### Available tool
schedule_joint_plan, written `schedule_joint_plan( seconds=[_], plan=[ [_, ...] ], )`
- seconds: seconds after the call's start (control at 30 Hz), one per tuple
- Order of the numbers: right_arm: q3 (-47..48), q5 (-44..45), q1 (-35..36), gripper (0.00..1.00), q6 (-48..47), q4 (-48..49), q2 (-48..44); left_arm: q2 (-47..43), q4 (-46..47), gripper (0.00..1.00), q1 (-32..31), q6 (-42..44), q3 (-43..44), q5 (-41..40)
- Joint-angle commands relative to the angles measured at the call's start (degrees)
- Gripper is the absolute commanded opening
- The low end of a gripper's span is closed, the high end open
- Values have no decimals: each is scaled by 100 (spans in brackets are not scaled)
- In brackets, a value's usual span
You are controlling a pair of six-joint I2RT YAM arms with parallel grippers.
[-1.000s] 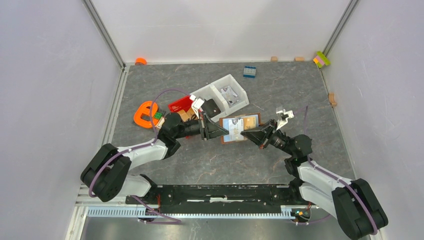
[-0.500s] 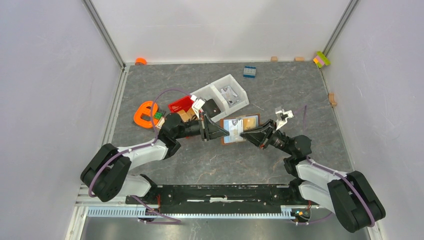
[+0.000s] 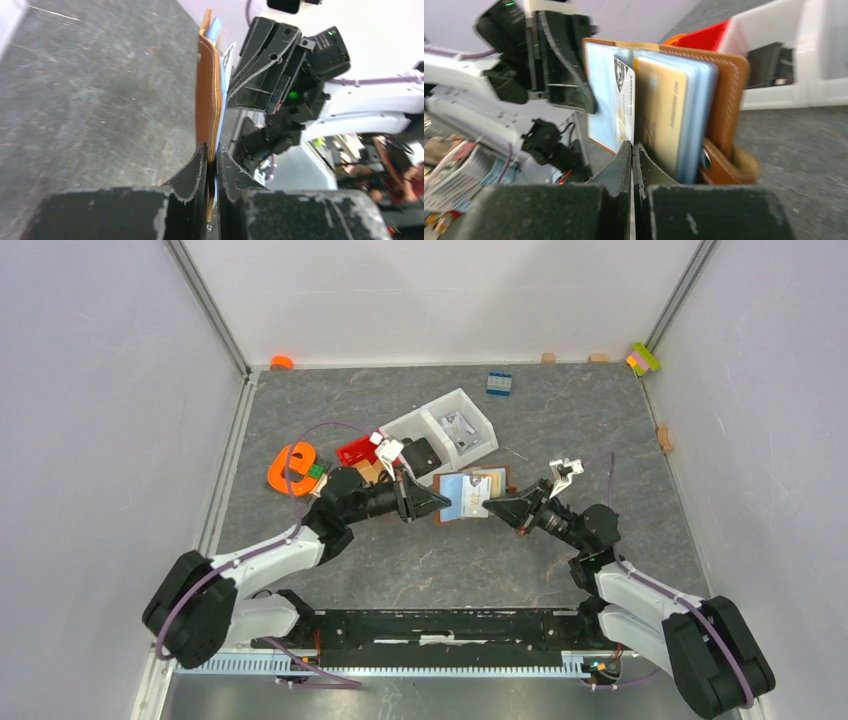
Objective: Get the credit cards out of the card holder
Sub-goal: Remove the credit card from the card holder, then place the credit card in the storage box.
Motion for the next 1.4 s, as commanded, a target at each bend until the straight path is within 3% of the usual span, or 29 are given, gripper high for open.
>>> schedule_joint_plan(
  seconds=[0.0, 0.13, 0.37, 0.53, 0.73, 0.97, 1.37],
  plan=[
    [186, 721, -182, 0, -673, -1310, -229, -591, -696, 2, -17, 690, 10, -1006],
    [149, 626, -263, 0, -536, -1074, -129, -474, -897, 3, -17, 674, 129, -1072],
    [242, 651, -325, 0, -523, -1072, -25, -502, -1720, 2, -17, 790, 287, -1919],
    [807, 1223, -320, 0, -1025, -2138, 143, -1157, -2467, 2, 10, 900, 203, -3335],
    [1958, 1542, -312, 0, -1545, -3292, 962, -2044, -2543, 2, 9, 655, -210, -4549],
    [3822, 2087, -295, 0, -2465, -4724, 2260, -2519, -2366, 2, -4, 925, -539, -4889],
    [6618, 2425, -149, 0, -3310, -6219, 4708, -2865, -2243, 2, -27, 944, -613, -4438]
  ],
)
